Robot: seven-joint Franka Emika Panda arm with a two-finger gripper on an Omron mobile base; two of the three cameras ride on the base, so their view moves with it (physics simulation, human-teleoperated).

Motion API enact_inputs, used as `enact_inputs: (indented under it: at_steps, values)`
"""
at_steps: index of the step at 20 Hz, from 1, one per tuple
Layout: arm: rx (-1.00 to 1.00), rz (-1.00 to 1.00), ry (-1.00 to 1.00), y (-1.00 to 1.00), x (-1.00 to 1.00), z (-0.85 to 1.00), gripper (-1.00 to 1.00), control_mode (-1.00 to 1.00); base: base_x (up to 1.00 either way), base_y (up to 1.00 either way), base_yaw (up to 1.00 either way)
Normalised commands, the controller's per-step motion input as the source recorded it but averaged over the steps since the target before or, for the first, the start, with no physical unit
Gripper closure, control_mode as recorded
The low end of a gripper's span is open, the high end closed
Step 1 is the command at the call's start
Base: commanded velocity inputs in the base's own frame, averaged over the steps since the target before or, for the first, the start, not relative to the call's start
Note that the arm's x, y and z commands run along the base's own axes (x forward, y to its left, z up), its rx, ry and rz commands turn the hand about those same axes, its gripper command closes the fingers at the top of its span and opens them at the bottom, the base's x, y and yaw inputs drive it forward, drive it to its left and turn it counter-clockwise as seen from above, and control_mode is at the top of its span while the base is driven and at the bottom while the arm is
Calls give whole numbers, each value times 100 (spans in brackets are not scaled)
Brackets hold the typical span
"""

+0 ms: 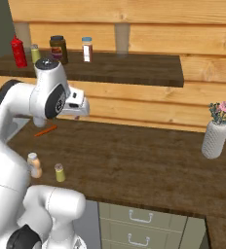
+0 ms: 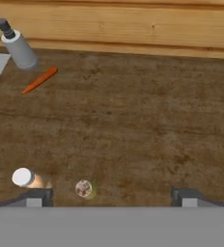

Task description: Put the shaker and condiment bottle from the counter next to their counterparts in the cabinet.

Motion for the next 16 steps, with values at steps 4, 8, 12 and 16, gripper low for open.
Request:
enact_inputs:
  at_steps: [4,8,12,16]
  values:
    - [0,16,-5,-25,-43,-9,-100,-100,0,0,0]
    - [0,29,-18,-19,-56,-30,-100,-100,0,0,0]
    - [1,36,-17,-30,-44,-37,-100,-100,0,0,0]
    - [6,40,-30,-10,-14,-45,-100,-100,0,0,0]
